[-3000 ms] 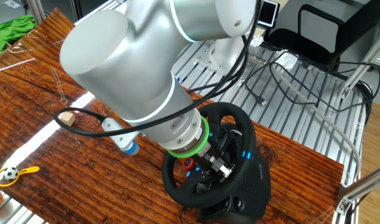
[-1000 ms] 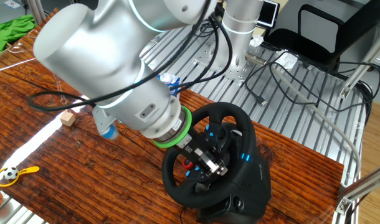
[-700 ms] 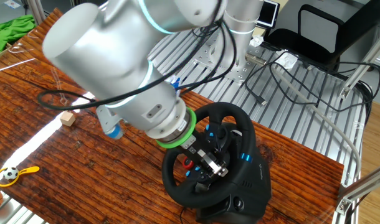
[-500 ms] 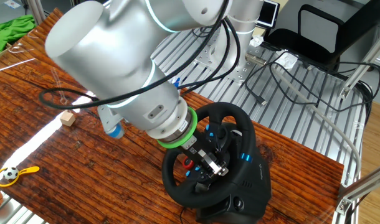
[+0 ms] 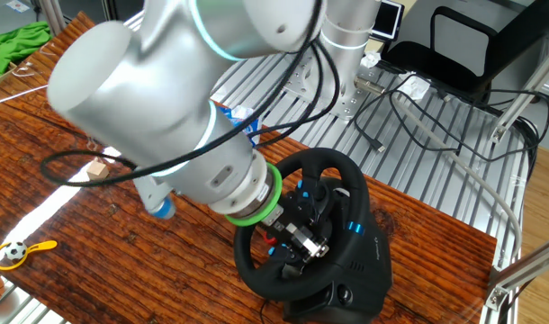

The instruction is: Rotate the steering wheel 90 degrees clockwise

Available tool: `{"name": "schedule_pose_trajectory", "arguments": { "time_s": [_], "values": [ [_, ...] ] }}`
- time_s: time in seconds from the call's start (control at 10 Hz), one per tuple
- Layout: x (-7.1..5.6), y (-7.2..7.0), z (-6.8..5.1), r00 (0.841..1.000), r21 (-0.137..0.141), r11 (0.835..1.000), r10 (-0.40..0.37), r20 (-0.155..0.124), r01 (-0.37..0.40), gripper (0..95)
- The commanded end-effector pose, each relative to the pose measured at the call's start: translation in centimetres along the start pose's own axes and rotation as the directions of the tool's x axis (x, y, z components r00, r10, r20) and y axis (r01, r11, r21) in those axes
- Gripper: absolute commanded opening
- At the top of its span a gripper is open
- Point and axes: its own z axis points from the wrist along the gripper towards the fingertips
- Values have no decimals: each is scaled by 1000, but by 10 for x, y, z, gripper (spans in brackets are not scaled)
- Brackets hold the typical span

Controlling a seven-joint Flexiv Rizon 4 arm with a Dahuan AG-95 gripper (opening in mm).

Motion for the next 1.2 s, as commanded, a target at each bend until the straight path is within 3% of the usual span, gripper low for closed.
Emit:
{"name": "schedule_pose_trajectory", "arguments": {
  "time_s": [0.1,0.7,0.8,0.9,1.0,1.2],
  "values": [
    [1,-1,0,999,-7,999,-41,0,41,0],
    [1,-1,0,996,-7,995,-95,-1,95,0],
    [1,-1,0,996,-29,996,-90,-10,89,0],
    [1,-1,0,997,-104,993,-64,-43,59,0],
    [1,-1,0,997,-92,994,-70,-37,66,0],
    [1,-1,0,996,-94,993,-76,-35,73,0]
  ]
}}
